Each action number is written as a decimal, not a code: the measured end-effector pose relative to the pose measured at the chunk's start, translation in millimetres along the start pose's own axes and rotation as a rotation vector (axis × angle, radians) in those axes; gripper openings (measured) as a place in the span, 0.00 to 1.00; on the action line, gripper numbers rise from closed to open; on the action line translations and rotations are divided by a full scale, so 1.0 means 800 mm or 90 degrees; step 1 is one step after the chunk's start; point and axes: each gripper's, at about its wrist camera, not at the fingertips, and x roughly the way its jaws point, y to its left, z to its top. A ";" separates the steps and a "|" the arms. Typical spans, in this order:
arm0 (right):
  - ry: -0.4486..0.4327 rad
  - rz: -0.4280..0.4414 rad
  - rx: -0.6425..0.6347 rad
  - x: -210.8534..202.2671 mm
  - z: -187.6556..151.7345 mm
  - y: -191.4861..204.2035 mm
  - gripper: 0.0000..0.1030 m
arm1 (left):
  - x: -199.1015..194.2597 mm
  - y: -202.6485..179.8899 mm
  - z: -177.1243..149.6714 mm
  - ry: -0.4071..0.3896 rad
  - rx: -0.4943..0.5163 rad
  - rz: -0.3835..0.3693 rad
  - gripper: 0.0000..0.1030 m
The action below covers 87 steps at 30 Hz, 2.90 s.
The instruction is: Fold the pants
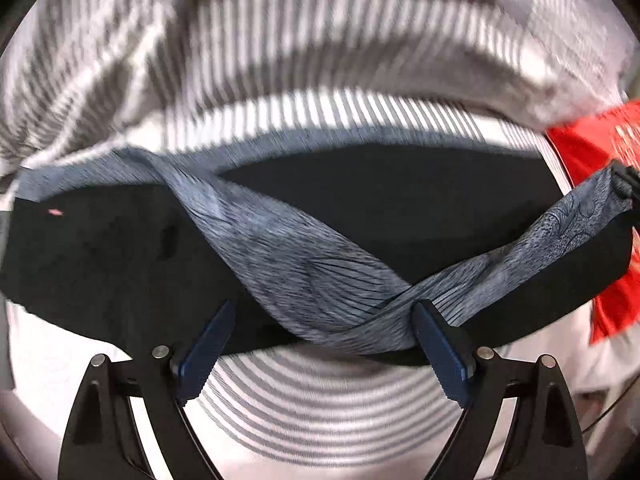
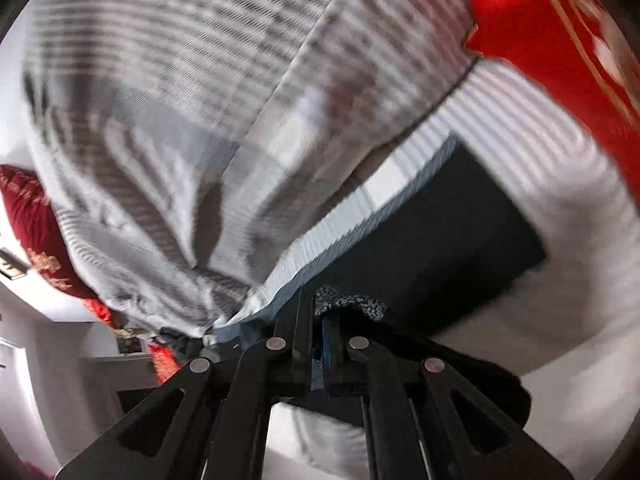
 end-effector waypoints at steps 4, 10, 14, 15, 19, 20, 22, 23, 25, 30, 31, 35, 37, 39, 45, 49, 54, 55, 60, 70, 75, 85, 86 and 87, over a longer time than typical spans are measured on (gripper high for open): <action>-0.025 -0.016 0.030 0.010 0.051 -0.028 0.03 | -0.019 0.006 0.022 -0.032 -0.042 0.025 0.89; 0.001 -0.097 0.023 0.051 0.099 -0.068 0.03 | 0.042 -0.006 0.045 0.012 -0.006 0.067 0.89; 0.025 -0.155 0.009 0.077 0.114 -0.083 0.04 | 0.082 -0.022 0.072 0.014 -0.002 0.072 0.89; 0.032 -0.168 0.011 0.081 0.116 -0.085 0.04 | 0.087 -0.027 0.077 0.013 -0.001 0.072 0.89; 0.030 -0.204 0.012 0.070 0.118 -0.077 0.28 | 0.117 -0.041 0.100 0.018 0.005 0.092 0.89; 0.016 -0.219 0.003 0.061 0.119 -0.072 0.43 | 0.122 -0.042 0.103 0.020 0.002 0.092 0.89; -0.022 -0.242 -0.010 0.039 0.118 -0.061 0.78 | 0.131 -0.043 0.108 0.027 -0.006 0.096 0.89; -0.040 -0.247 -0.024 0.028 0.115 -0.052 0.78 | 0.133 -0.044 0.108 0.027 -0.006 0.097 0.89; -0.026 -0.228 -0.083 0.022 0.100 -0.026 0.77 | 0.134 -0.044 0.105 0.017 -0.002 0.100 0.90; 0.110 -0.233 -0.328 0.103 0.046 0.050 0.73 | 0.128 -0.042 0.100 0.018 -0.013 0.107 0.93; 0.125 -0.234 -0.360 0.114 0.038 0.056 0.72 | 0.123 -0.039 0.099 0.014 -0.016 0.115 0.93; 0.211 -0.205 -0.494 0.187 0.001 0.098 0.70 | 0.086 -0.024 0.086 -0.024 -0.029 0.139 0.93; 0.248 -0.200 -0.565 0.223 -0.022 0.118 0.68 | 0.074 -0.011 0.075 -0.027 -0.042 0.146 0.93; 0.278 -0.193 -0.616 0.252 -0.040 0.133 0.66 | 0.066 0.011 0.061 -0.022 -0.064 0.151 0.93; 0.347 -0.175 -0.690 0.335 -0.065 0.165 0.58 | 0.069 0.056 0.034 -0.012 -0.110 0.153 0.93; 0.416 -0.207 -0.704 0.381 -0.079 0.161 0.42 | 0.082 0.071 0.031 -0.007 -0.136 0.145 0.93; 0.392 -0.219 -0.667 0.377 -0.068 0.177 0.02 | 0.081 0.085 0.030 -0.010 -0.157 0.127 0.93; 0.377 -0.225 -0.672 0.372 -0.065 0.181 0.02 | 0.077 0.084 0.032 -0.017 -0.155 0.123 0.93; 0.342 -0.278 -0.704 0.382 -0.064 0.184 0.03 | 0.093 0.084 0.051 -0.013 -0.145 0.107 0.93; 0.189 -0.306 -0.586 0.258 -0.037 0.157 0.36 | 0.137 0.085 0.053 0.006 -0.128 0.094 0.99; 0.083 -0.393 -0.382 0.164 0.031 0.057 0.36 | 0.142 0.089 0.055 0.006 -0.122 0.088 0.99; -0.027 -0.401 -0.149 0.046 0.047 -0.032 0.05 | 0.151 0.100 0.059 0.046 -0.167 0.066 1.00; -0.033 -0.395 -0.157 0.039 0.042 -0.027 0.06 | 0.149 0.096 0.060 0.044 -0.160 0.077 1.00; -0.038 -0.389 -0.169 0.033 0.033 -0.021 0.13 | 0.147 0.093 0.061 0.043 -0.153 0.087 1.00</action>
